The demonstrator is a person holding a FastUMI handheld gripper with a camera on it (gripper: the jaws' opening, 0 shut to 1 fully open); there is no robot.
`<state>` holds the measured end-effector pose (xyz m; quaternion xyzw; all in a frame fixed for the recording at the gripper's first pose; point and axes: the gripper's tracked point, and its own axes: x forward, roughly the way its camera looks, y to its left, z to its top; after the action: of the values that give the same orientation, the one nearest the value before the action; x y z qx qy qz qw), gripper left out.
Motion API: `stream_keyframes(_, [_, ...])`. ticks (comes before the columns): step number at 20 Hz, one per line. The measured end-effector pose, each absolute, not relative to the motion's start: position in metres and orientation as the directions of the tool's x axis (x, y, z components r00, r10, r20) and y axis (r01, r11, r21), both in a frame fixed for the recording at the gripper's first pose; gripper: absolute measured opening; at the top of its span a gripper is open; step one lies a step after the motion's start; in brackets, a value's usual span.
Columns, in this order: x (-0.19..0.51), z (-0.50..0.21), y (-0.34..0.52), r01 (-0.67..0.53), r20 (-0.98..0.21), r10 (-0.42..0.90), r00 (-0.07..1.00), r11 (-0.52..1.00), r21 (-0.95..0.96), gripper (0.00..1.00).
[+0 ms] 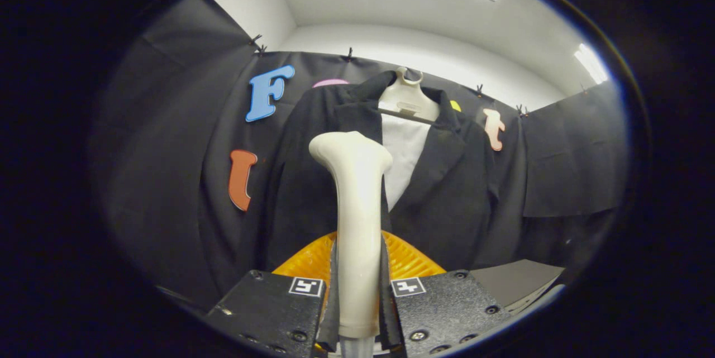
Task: Iron the clothes twice with a garment steamer, once on the left side and once on the right side.
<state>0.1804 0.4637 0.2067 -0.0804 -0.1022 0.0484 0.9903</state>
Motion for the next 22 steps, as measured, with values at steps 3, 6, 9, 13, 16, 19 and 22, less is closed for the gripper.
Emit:
stream_keyframes(3, [0.178,0.195,0.457,-0.075,0.174,0.105,0.979,0.983,-0.17,0.31])
stream_keyframes(6, [0.176,0.18,0.451,-0.076,0.145,0.101,0.984,0.983,-0.169,0.31])
stream_keyframes(9, [0.176,0.167,0.446,-0.077,0.119,0.097,0.988,0.983,-0.168,0.31])
stream_keyframes(13, [0.172,0.15,0.447,-0.088,0.099,0.108,0.989,0.979,-0.186,0.31])
stream_keyframes(16, [0.168,0.136,0.445,-0.093,0.087,0.112,0.99,0.976,-0.198,0.31])
stream_keyframes(19, [0.164,0.124,0.446,-0.102,0.077,0.121,0.99,0.972,-0.21,0.31])
stream_keyframes(22, [0.16,0.11,0.445,-0.109,0.062,0.125,0.99,0.97,-0.217,0.31])
